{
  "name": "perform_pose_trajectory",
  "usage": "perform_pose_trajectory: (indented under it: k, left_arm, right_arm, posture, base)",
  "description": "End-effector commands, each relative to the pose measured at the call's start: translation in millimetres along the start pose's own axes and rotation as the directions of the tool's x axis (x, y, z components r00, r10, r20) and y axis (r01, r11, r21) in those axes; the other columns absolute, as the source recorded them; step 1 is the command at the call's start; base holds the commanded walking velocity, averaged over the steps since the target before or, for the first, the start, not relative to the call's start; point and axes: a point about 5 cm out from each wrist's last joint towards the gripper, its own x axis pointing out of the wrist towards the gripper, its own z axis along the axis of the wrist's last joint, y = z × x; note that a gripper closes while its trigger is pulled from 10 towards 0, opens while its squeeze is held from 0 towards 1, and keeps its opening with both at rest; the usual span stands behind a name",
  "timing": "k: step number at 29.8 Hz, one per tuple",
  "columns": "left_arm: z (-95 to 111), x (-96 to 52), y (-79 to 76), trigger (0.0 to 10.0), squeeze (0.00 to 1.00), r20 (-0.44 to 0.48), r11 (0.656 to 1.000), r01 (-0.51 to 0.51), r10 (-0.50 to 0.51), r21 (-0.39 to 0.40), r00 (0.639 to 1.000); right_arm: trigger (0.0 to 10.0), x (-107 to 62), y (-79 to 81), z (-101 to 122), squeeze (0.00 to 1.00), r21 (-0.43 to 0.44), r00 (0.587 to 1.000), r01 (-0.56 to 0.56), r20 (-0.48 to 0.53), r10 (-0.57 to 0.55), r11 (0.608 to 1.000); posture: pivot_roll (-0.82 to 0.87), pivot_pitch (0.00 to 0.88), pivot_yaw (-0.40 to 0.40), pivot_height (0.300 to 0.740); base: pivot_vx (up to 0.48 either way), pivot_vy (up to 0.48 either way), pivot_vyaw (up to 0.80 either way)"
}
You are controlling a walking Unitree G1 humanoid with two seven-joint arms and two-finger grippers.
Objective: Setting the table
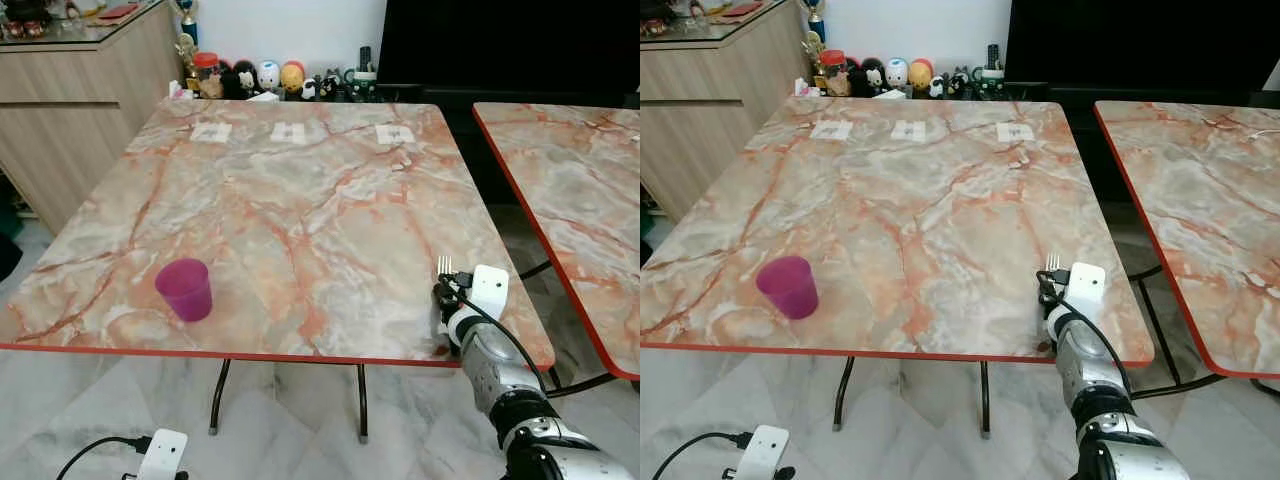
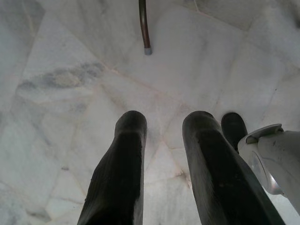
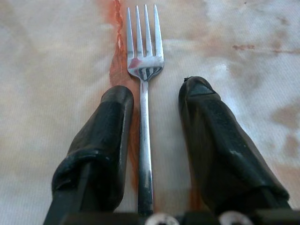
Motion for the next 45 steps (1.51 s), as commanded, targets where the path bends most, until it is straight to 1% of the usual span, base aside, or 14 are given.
perform_pose_trajectory:
  k: [1, 19, 25, 28, 30, 31, 33, 34, 35, 38, 39, 43, 44, 45]
  left_arm:
    - [-3, -0.8, 1.0, 10.0, 0.00, -0.014, 1.000, 0.004, -0.004, -0.003, 1.000]
    - [-4, -0.9, 1.5, 10.0, 0.00, -0.013, 1.000, 0.001, -0.002, -0.008, 1.000]
    - [-5, -1.1, 1.2, 10.0, 0.00, -0.018, 1.000, 0.005, -0.005, 0.001, 1.000]
    - [-6, -1.4, 0.8, 10.0, 0.00, -0.021, 1.000, 0.006, -0.006, 0.005, 1.000]
    - [-6, -1.4, 0.9, 10.0, 0.00, -0.020, 1.000, 0.006, -0.006, 0.006, 1.000]
    - [-6, -1.4, 0.9, 10.0, 0.00, -0.020, 1.000, 0.006, -0.006, 0.006, 1.000]
    - [-5, -1.2, 1.1, 10.0, 0.00, -0.018, 1.000, 0.004, -0.004, 0.005, 1.000]
    - [-5, -1.3, 1.0, 10.0, 0.00, -0.018, 1.000, 0.003, -0.003, 0.006, 1.000]
    - [-6, -1.4, 0.6, 10.0, 0.00, -0.020, 1.000, 0.001, -0.001, 0.002, 1.000]
    - [-8, -1.7, -0.5, 10.0, 0.00, -0.029, 1.000, 0.004, -0.004, 0.007, 1.000]
    - [-8, -1.8, -1.1, 10.0, 0.00, -0.032, 1.000, 0.006, -0.006, 0.007, 0.999]
    - [-8, -1.7, -1.3, 10.0, 0.00, -0.032, 1.000, 0.002, -0.002, -0.001, 0.999]
    - [-8, -1.6, -0.5, 10.0, 0.00, -0.028, 1.000, -0.004, 0.004, -0.002, 1.000]
    - [-7, -1.5, -0.1, 10.0, 0.00, -0.026, 1.000, -0.008, 0.008, -0.002, 1.000]
  right_arm:
    - [0.0, -2.1, -2.0, -16, 0.00, 0.000, 0.997, 0.007, -0.076, -0.007, 1.000]
    - [0.0, -3.3, -1.6, -21, 0.00, -0.009, 0.997, -0.008, -0.081, 0.007, 1.000]
    - [0.0, -5.5, -3.8, -27, 0.00, -0.010, 0.997, -0.001, -0.083, 0.001, 1.000]
    - [0.0, -7.1, -5.0, -26, 0.00, -0.012, 0.999, 0.004, -0.042, -0.005, 1.000]
    - [0.0, -8.3, -5.3, -19, 0.00, -0.010, 0.999, 0.000, 0.036, 0.001, 1.000]
    - [0.0, -8.3, -5.3, -19, 0.00, -0.010, 0.999, 0.000, 0.036, 0.001, 1.000]
    - [0.1, -10.2, -5.4, -8, 0.00, -0.038, 0.991, -0.007, 0.130, 0.012, 0.999]
    - [4.3, -11.5, -4.6, -3, 0.00, -0.041, 0.985, -0.015, 0.171, 0.022, 0.999]
    - [10.0, -14.8, -4.0, 5, 0.00, -0.044, 0.970, -0.021, 0.243, 0.031, 0.999]
    - [10.0, -19.2, -3.7, 11, 0.00, -0.060, 0.952, -0.015, 0.303, 0.033, 0.998]
    - [10.0, -22.9, -3.3, 14, 0.00, -0.110, 0.939, 0.000, 0.341, 0.038, 0.994]
    - [10.0, -34.0, 1.9, 25, 0.00, -0.208, 0.893, 0.009, 0.442, 0.085, 0.978]
    - [10.0, -40.7, 5.6, 32, 0.00, -0.240, 0.864, 0.000, 0.488, 0.120, 0.971]
    - [10.0, -43.6, 7.0, 35, 0.00, -0.255, 0.852, -0.001, 0.506, 0.134, 0.967]
  posture:
    - [0.08, 0.022, -0.003, 0.740]
    - [0.08, 0.021, -0.003, 0.740]
    - [0.08, 0.000, -0.005, 0.740]
    - [0.09, 0.000, -0.007, 0.740]
    - [0.09, 0.000, -0.007, 0.740]
    - [0.09, 0.000, -0.007, 0.740]
    - [0.08, 0.000, -0.007, 0.740]
    - [0.07, 0.000, -0.005, 0.740]
    - [0.07, 0.000, -0.005, 0.740]
    - [0.07, 0.000, -0.003, 0.740]
    - [0.07, 0.000, -0.004, 0.740]
    - [0.08, 0.000, -0.008, 0.740]
    - [0.07, 0.000, -0.008, 0.740]
    - [0.07, 0.000, -0.008, 0.740]
  base:
    - [0.000, 0.000, 0.00]
    - [0.000, 0.000, 0.00]
    - [0.000, 0.000, 0.00]
    - [0.000, 0.000, 0.00]
    - [0.000, 0.000, 0.00]
    - [0.000, 0.000, 0.00]
    - [0.000, 0.000, 0.00]
    - [0.000, 0.000, 0.00]
    - [0.000, 0.000, 0.00]
    - [0.000, 0.000, 0.00]
    - [0.000, 0.000, 0.00]
    - [0.000, 0.000, 0.00]
    - [0.000, 0.000, 0.00]
    - [0.000, 0.000, 0.00]
